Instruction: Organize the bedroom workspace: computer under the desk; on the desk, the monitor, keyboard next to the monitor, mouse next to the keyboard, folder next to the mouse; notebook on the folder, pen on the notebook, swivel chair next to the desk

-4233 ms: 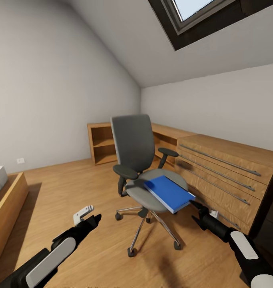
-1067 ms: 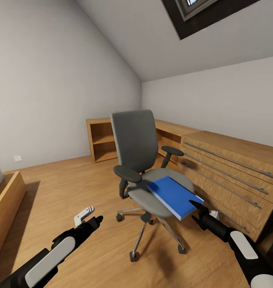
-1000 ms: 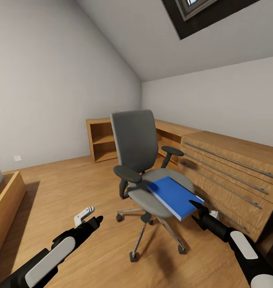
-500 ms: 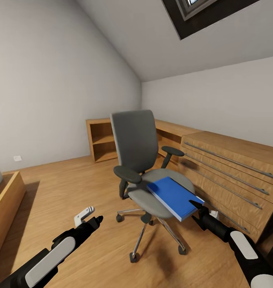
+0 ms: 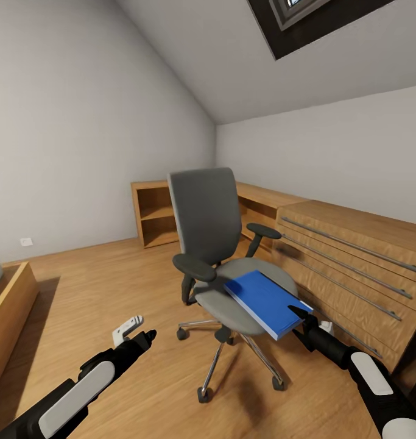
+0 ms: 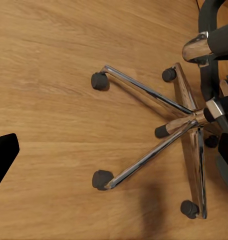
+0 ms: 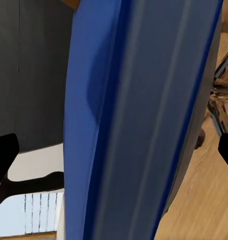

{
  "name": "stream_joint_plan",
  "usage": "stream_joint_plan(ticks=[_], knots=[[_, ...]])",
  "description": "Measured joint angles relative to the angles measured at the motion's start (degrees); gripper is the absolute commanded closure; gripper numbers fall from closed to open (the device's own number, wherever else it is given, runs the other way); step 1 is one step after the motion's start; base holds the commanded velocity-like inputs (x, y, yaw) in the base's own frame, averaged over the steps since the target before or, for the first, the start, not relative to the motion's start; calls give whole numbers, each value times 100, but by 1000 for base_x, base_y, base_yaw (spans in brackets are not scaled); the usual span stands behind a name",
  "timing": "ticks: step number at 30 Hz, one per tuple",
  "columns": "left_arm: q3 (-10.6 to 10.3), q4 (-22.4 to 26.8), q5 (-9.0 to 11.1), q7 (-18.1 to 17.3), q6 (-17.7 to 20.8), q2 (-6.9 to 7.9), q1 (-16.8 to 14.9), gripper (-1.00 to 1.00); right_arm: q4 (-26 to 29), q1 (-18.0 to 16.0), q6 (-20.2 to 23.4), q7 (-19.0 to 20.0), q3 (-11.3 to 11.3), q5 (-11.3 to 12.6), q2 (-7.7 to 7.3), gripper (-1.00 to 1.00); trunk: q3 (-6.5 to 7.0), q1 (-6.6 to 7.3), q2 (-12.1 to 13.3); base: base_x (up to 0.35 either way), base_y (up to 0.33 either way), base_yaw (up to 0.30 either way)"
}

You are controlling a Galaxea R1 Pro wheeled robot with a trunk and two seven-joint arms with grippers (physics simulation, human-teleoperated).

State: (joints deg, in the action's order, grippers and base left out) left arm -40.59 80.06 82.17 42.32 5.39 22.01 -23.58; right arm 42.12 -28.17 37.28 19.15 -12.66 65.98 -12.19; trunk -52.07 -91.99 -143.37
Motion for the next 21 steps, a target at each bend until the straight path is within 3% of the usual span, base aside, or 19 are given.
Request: stream_joint_plan(ticks=[11, 12, 21], knots=[[0, -6, 1, 0, 0, -1, 0, -100, 6, 0, 5, 0, 0, 0, 4, -100, 0, 0, 0, 0, 0, 0], [0, -6, 1, 0, 0, -2, 0, -100, 7, 0, 5, 0, 0, 0, 4, 100, 0, 0, 0, 0, 0, 0], [4, -6, 1, 2, 0, 0, 0, -100, 15, 0, 6, 4, -1, 8, -1, 100, 0, 0, 0, 0, 0, 0]])
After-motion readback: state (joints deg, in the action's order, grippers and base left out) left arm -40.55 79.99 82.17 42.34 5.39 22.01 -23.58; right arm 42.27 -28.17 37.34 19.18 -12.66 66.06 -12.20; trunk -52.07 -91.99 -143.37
